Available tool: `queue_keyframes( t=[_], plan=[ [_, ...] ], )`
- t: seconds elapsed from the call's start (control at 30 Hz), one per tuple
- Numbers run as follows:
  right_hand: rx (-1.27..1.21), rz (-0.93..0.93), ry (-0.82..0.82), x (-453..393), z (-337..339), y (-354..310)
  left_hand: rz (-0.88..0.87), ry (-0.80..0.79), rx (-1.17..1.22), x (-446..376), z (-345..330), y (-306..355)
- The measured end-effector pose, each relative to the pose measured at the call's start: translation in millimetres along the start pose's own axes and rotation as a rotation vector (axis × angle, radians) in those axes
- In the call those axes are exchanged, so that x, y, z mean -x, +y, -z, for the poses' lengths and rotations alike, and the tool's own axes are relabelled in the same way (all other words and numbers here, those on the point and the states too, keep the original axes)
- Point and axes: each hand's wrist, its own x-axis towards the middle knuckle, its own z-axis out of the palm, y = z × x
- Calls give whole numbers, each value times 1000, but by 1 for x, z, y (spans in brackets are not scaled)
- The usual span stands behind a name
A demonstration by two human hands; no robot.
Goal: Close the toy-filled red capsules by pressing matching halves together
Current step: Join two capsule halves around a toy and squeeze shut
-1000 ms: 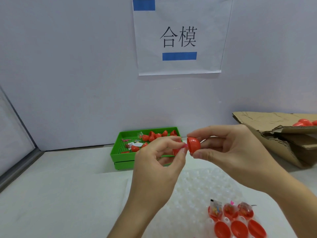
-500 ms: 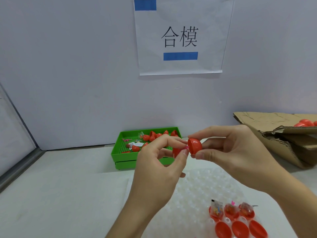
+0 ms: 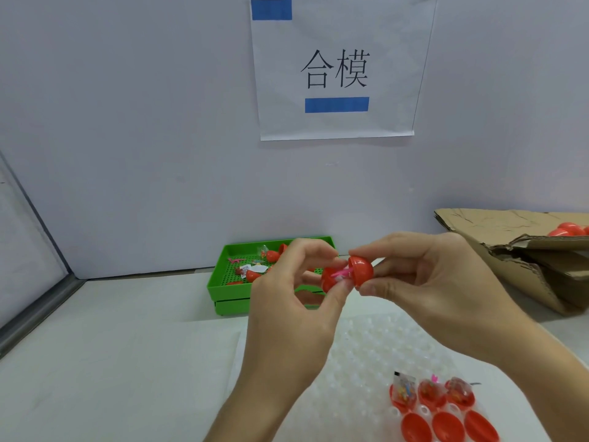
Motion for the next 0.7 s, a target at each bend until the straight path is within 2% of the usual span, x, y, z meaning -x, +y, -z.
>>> queue_keyframes(
  t=[0.13, 0.43, 0.7],
  plan=[
    [-8, 18, 5, -1, 1, 0, -3, 14, 26, -1, -1, -1],
    [-58, 39, -36, 1, 6, 0, -11, -79, 190, -5, 3, -3],
    [-89, 42, -87, 3, 6, -4, 48, -117, 289, -5, 6, -1]
  ],
)
